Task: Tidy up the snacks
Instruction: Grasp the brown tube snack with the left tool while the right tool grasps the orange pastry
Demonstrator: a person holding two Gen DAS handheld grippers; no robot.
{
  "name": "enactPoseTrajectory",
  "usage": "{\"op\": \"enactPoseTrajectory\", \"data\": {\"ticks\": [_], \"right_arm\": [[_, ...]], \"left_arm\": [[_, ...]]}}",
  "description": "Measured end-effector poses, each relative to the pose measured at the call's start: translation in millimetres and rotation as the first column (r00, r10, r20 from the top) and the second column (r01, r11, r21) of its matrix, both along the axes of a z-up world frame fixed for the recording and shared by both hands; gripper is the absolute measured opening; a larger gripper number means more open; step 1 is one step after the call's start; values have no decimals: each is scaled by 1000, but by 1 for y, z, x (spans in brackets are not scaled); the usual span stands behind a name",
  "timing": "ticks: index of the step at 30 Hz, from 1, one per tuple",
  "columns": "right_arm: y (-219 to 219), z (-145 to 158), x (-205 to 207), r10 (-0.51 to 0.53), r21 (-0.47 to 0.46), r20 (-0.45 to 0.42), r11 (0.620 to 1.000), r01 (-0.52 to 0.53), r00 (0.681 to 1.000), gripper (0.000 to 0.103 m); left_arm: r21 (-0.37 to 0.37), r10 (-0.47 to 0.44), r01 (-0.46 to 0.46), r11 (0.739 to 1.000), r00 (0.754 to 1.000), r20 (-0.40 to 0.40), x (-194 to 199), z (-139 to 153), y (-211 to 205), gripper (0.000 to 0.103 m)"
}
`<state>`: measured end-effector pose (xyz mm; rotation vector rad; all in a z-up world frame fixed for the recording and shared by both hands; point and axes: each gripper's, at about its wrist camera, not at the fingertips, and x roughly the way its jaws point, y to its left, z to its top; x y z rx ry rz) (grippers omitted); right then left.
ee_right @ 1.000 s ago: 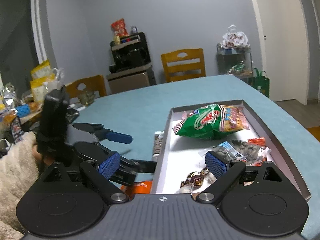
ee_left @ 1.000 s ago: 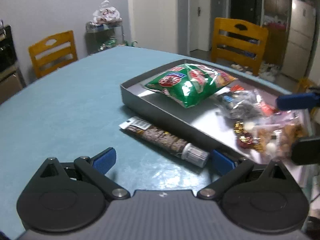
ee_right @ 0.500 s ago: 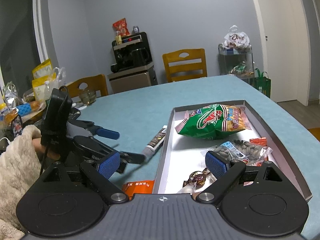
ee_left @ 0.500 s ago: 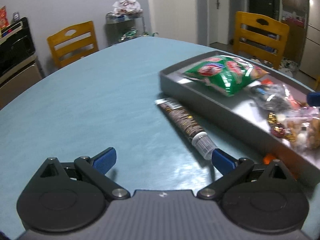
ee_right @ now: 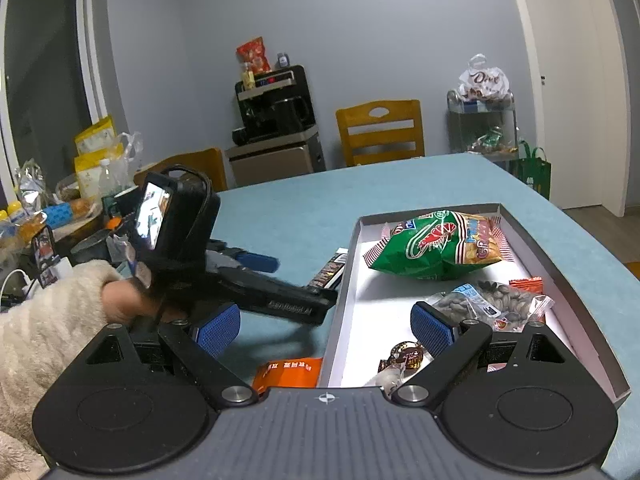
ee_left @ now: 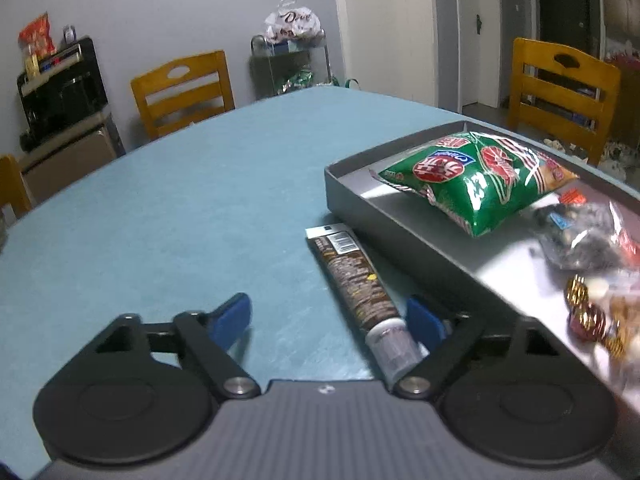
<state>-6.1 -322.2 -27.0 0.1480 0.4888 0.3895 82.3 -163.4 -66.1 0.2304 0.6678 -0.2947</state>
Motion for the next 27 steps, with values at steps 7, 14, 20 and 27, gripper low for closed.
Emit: {"op": "enactPoseTrajectory", "data": {"ticks": [7,14,20,27], "right_arm": [[4,0,-4,20,-8,-2,1000,-20,1000,92],[27,0,-9,96,-25,-33,995,-97,995,87],[51,-1,-16,184,-31,-127,981,-190,975,77],[71,-14,-5,148,-80,-286,981,-177,947,72]], "left_arm": [[-128,-25,23,992,1000,-14,4,-5,5,47],[-155,-21,20,988,1000,-8,5,-7,16,27],[-172,-22,19,985,1000,-16,10,-7,30,21],[-132,2,-2,991,1000,-4,6,-5,44,21]]}}
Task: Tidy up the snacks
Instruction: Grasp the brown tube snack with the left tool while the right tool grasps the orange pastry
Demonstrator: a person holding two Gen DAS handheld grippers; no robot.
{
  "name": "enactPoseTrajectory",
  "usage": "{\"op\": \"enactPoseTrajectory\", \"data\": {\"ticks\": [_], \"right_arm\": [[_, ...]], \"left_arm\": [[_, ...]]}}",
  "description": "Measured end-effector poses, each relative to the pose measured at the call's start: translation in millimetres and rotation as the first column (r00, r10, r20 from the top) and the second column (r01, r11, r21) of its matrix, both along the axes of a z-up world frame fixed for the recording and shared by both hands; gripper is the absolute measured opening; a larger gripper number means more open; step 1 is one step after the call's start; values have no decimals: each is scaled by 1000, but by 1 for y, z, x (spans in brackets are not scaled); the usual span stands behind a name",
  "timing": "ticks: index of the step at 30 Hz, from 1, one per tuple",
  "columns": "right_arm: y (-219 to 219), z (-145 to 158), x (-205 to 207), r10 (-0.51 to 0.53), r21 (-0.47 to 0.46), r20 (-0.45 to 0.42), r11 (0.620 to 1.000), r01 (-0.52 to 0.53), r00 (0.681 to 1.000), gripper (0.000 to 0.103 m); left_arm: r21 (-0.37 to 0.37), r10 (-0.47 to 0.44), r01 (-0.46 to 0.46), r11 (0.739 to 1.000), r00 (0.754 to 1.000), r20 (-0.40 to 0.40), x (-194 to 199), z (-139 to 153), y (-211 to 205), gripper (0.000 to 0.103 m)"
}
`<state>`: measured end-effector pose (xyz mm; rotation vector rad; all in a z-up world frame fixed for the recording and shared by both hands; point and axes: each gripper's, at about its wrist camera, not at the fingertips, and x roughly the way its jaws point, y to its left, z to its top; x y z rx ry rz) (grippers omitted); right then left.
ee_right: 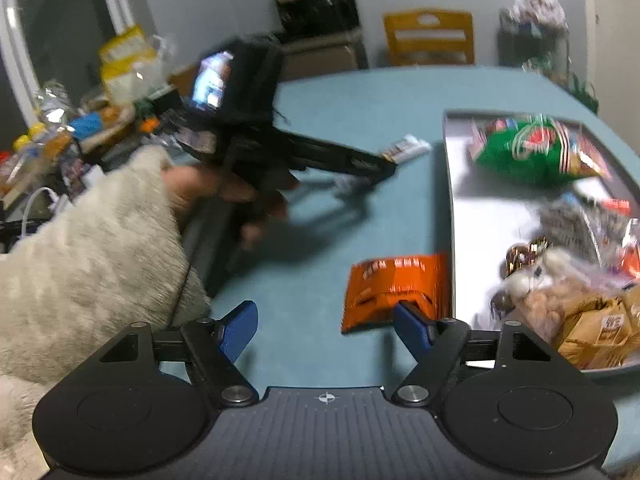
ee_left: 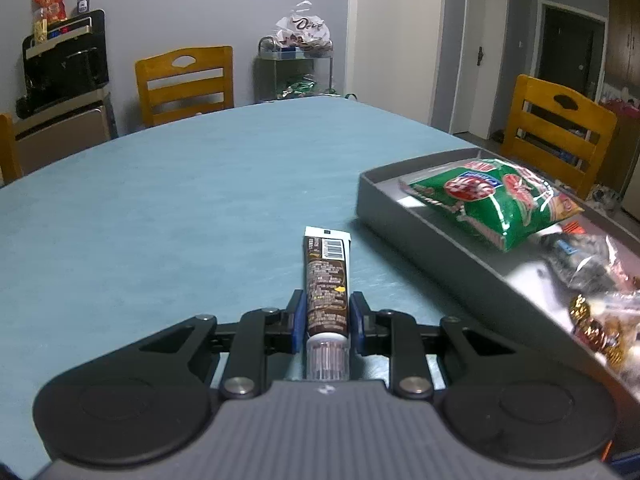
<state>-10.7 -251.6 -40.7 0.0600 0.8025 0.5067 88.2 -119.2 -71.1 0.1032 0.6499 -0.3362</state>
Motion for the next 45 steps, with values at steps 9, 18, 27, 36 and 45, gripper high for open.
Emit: {"op": "enactPoseTrajectory", "data": {"ticks": [9,18,27,36,45], "right_arm": [[25,-4,9,-66,-108,10,992,67,998,79],[51,-15,29,-109,-215,78,969,123,991,85],[57,-19,46,-126,-165,154,975,151,980,81],[61,-24,43,-153,-187,182,964,187,971,67],[57,-26,50,-189,-199,208,952,231,960,45]], "left_arm": [[3,-5,5,1000,1000,5,-5,0,6,21],[-18,-8,8,1000,1000,-2,-4,1,10,21],[-33,-9,8,999,1000,-10,-2,2,15,21],[-35,-9,8,999,1000,-10,-2,2,15,21],[-41,-9,8,999,1000,-13,-1,1,16,21]]}}
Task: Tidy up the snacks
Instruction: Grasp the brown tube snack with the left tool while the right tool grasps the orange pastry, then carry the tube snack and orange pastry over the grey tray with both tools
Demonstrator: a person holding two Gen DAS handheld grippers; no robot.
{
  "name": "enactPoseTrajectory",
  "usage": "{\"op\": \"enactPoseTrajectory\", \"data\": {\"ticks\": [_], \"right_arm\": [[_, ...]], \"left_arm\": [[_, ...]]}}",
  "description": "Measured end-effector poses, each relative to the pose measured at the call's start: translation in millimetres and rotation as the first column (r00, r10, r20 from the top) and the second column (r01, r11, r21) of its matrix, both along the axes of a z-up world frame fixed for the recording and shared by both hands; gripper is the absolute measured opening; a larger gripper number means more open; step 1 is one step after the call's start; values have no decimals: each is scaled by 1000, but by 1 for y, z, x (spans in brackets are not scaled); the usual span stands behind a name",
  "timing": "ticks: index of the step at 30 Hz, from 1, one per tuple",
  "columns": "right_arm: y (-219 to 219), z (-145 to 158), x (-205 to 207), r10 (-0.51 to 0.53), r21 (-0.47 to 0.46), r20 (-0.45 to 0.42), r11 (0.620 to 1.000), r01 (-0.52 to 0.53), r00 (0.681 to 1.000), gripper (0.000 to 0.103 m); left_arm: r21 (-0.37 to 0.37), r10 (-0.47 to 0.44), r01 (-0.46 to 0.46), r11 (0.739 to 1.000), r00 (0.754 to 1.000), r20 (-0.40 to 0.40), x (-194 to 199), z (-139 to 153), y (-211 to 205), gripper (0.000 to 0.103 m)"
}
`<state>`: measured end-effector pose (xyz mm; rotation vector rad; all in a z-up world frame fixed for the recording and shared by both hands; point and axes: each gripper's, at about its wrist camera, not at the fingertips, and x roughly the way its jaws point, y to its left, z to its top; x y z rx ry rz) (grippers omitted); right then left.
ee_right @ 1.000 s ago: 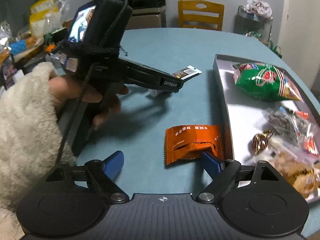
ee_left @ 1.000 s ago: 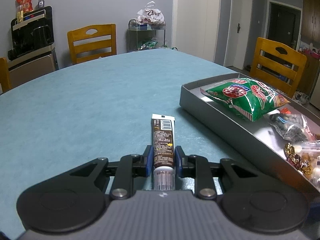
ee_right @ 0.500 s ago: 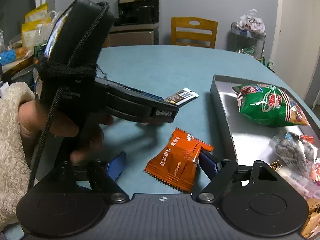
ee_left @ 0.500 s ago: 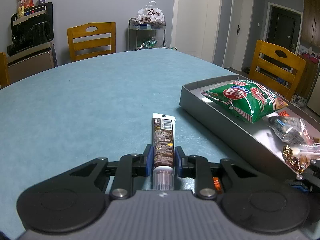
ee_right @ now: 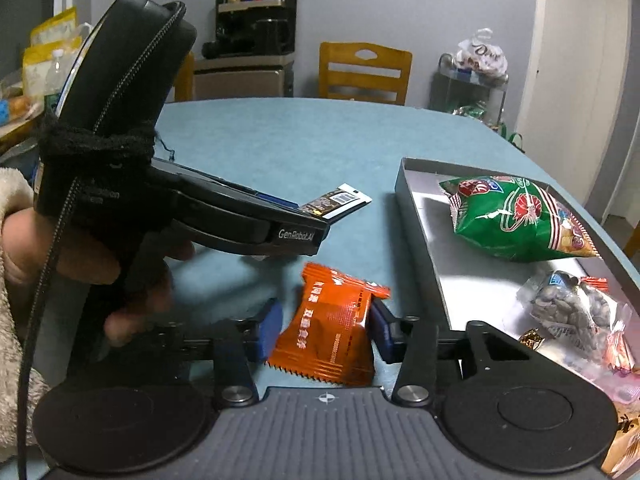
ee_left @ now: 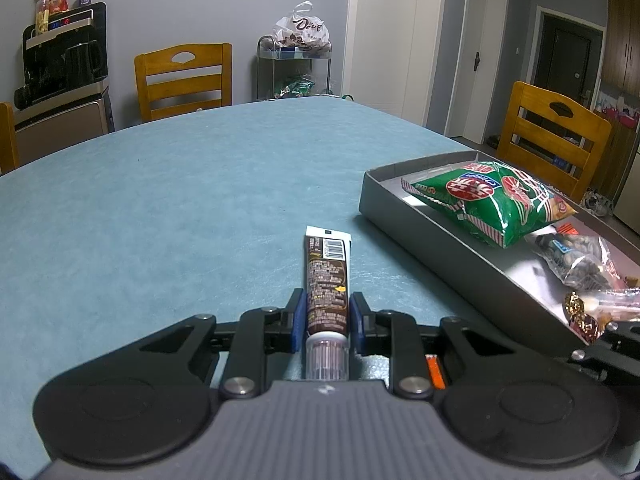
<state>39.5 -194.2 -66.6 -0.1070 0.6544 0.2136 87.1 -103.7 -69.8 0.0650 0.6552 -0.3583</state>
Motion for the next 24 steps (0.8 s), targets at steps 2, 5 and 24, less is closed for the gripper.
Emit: {"op": "enactPoseTrajectory", "data": {"ticks": [2,5,24], "right_arm": [[0,-1,1,0,-4,7,1000,0,1000,41],[-4,-1,0,1,-4,19,1000,-1,1000,37],[-43,13,-44,126,151,38,980,-130,991,37]], "left_arm": [[-4,0,0,1000,1000,-2,0,0,0,21],[-14,-1,1,1000,1000,-5,1,0,1,21],[25,-6,6,1000,1000,10,4,-3,-7,25]]}}
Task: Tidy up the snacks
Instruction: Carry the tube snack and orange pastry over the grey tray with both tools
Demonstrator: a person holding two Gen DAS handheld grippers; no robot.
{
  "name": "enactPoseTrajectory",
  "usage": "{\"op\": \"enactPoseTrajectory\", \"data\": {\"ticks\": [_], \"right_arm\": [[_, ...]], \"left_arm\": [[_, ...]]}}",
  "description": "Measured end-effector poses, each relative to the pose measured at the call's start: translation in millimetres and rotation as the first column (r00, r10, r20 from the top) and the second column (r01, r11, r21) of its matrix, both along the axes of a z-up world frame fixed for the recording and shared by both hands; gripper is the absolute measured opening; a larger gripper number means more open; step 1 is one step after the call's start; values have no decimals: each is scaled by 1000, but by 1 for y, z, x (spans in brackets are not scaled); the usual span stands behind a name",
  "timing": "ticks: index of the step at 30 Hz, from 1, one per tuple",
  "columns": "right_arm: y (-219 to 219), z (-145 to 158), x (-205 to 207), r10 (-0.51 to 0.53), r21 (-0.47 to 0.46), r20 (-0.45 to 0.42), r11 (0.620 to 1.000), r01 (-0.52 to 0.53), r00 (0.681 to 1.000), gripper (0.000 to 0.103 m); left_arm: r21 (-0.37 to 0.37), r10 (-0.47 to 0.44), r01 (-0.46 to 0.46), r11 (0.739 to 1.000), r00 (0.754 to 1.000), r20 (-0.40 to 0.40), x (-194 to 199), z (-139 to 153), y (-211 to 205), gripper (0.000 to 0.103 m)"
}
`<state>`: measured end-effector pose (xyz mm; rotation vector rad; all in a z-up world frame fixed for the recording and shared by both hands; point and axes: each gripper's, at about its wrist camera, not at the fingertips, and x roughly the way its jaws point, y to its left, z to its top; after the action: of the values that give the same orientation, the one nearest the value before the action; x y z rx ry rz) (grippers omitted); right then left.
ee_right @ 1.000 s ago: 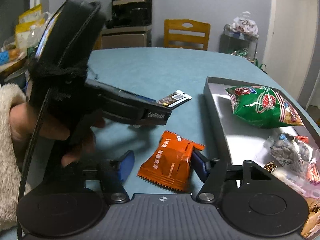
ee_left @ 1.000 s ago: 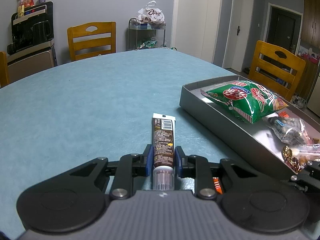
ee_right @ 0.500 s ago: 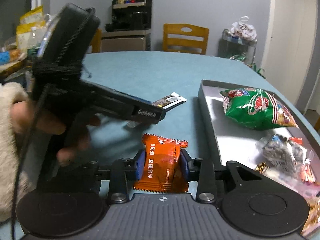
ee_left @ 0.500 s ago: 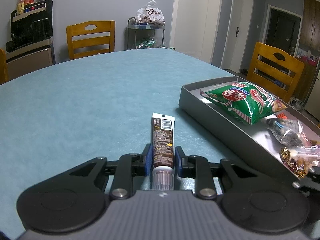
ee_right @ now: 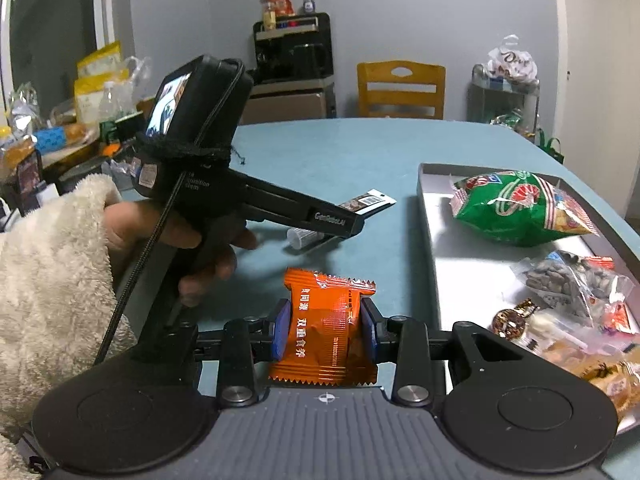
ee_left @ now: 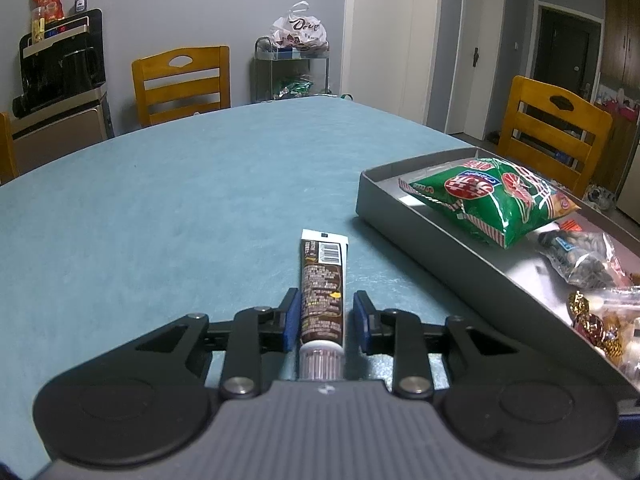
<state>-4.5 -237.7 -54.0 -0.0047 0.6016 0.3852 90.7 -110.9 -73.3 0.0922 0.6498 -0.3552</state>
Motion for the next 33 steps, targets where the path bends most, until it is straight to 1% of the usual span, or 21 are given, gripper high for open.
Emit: {"op": "enactPoseTrajectory", "data": {"ticks": [1,2,8,11,17,23,28,33], "right_arm": [[-3,0,-2,-1,6,3,1000,1,1000,37],[-3,1,-4,-2,10,7,1000,1,1000,37],[-14,6,-13,-10,32,32,999,9,999,37],[-20,10,-15,-12,45,44,999,10,999,37],[-30,15,-19,-14,66,67,998,9,998,37],[-41,25,-22,-23,81,106,997,14,994,37],[-46,31,-25,-26,81,139,997,14,990,37],[-58,38,-25,-50,92,165,995,35,985,37]], "left_arm": [[0,1,-1,1000,1000,3,0,0,0,21],[3,6,-6,1000,1000,7,-1,0,0,20],[25,5,-5,1000,1000,18,-5,0,-4,19],[42,8,-10,999,999,48,-9,4,-6,19],[9,7,-8,1000,995,104,-27,26,-6,19],[-46,9,-2,999,990,142,-53,48,3,19],[-55,5,5,998,984,177,-73,65,4,19],[-60,-15,28,998,979,205,-91,79,2,19]]}}
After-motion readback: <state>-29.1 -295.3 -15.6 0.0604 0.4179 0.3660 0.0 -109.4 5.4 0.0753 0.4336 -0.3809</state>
